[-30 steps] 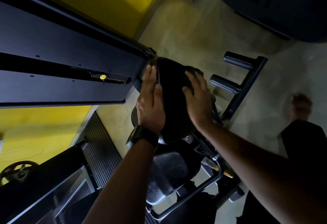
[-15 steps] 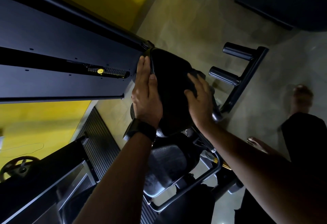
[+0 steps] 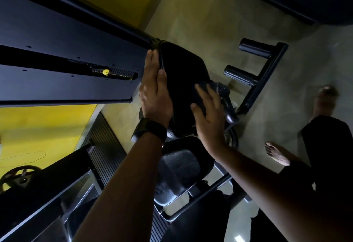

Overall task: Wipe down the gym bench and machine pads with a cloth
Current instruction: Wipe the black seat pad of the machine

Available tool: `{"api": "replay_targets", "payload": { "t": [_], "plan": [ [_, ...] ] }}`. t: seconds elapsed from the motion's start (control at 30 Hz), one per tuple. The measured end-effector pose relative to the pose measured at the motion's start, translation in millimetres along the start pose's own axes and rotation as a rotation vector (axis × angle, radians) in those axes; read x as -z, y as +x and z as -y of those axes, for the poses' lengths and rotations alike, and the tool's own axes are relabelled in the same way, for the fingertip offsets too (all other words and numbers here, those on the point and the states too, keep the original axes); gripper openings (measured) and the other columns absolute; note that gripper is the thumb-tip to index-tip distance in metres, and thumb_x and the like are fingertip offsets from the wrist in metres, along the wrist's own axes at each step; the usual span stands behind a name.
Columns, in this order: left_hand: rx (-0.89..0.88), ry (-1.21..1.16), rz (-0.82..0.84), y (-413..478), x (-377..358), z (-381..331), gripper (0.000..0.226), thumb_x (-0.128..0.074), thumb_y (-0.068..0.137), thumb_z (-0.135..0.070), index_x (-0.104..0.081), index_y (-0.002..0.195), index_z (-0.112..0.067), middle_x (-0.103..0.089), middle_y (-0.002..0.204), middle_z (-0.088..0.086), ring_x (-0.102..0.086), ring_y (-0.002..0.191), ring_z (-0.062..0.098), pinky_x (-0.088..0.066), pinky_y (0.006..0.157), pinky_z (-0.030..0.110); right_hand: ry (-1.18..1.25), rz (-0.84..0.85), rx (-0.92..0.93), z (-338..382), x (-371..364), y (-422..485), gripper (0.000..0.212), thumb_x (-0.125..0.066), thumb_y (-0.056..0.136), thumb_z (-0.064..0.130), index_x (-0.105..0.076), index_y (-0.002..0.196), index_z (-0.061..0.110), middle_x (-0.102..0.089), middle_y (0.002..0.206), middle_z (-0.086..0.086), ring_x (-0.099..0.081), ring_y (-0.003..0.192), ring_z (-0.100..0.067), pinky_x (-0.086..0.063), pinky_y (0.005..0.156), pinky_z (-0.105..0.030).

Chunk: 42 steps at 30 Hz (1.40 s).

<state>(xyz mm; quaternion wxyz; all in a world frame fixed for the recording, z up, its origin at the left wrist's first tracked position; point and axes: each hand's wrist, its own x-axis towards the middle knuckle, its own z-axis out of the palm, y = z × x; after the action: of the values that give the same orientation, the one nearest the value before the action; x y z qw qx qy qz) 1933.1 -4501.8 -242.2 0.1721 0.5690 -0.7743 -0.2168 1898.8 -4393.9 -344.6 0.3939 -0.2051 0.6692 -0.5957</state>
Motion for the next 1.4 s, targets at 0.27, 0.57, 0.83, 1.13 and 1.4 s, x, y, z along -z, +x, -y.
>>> {"api": "replay_targets", "payload": {
  "t": [0.27, 0.57, 0.83, 1.13, 1.4],
  "plan": [
    [0.030, -0.041, -0.027, -2, -1, -2, 0.052, -0.038, 0.103, -0.027, -0.042, 0.154, -0.022, -0.033, 0.164, -0.007, -0.023, 0.138, -0.016, -0.016, 0.109, 0.001, -0.071, -0.069, -0.136, 26, -12, 40, 0.053, -0.044, 0.093, 0.044, -0.051, 0.145, 0.037, -0.037, 0.160, 0.006, -0.039, 0.142, -0.021, -0.044, 0.108, -0.049],
    [0.102, -0.108, -0.059, -9, 0, 1, 0.050, -0.035, 0.105, -0.028, -0.041, 0.154, -0.023, -0.035, 0.163, -0.004, -0.027, 0.142, -0.008, -0.022, 0.112, 0.004, -0.117, 0.098, 0.244, 72, -9, 35, 0.052, -0.040, 0.097, 0.046, -0.052, 0.146, 0.034, -0.041, 0.158, 0.004, -0.044, 0.136, -0.020, -0.036, 0.104, -0.031],
    [0.057, -0.070, -0.053, -6, -1, 2, 0.048, -0.037, 0.106, -0.024, -0.042, 0.154, -0.021, -0.036, 0.163, -0.004, -0.023, 0.135, -0.023, -0.020, 0.109, 0.001, -0.064, 0.054, 0.012, 43, 2, 15, 0.053, -0.046, 0.094, 0.043, -0.051, 0.146, 0.039, -0.037, 0.160, 0.006, -0.039, 0.141, -0.021, -0.041, 0.110, -0.044],
    [0.060, -0.045, -0.069, -6, -2, 2, 0.047, -0.038, 0.107, -0.024, -0.040, 0.155, -0.023, -0.036, 0.162, -0.004, -0.026, 0.141, -0.010, -0.020, 0.112, 0.005, -0.161, 0.012, -0.054, 0, -4, 64, 0.057, -0.037, 0.094, 0.058, -0.046, 0.148, 0.040, -0.035, 0.161, 0.005, -0.041, 0.141, -0.025, -0.043, 0.109, -0.049],
    [0.010, -0.019, -0.037, -1, 0, 2, 0.051, -0.039, 0.106, -0.027, -0.039, 0.156, -0.019, -0.037, 0.162, -0.001, -0.030, 0.150, 0.007, -0.027, 0.119, 0.017, -0.120, -0.019, 0.073, 23, -10, 39, 0.046, -0.047, 0.100, 0.045, -0.054, 0.144, 0.035, -0.042, 0.157, 0.004, -0.040, 0.141, -0.020, -0.034, 0.111, -0.036]
  ]
}}
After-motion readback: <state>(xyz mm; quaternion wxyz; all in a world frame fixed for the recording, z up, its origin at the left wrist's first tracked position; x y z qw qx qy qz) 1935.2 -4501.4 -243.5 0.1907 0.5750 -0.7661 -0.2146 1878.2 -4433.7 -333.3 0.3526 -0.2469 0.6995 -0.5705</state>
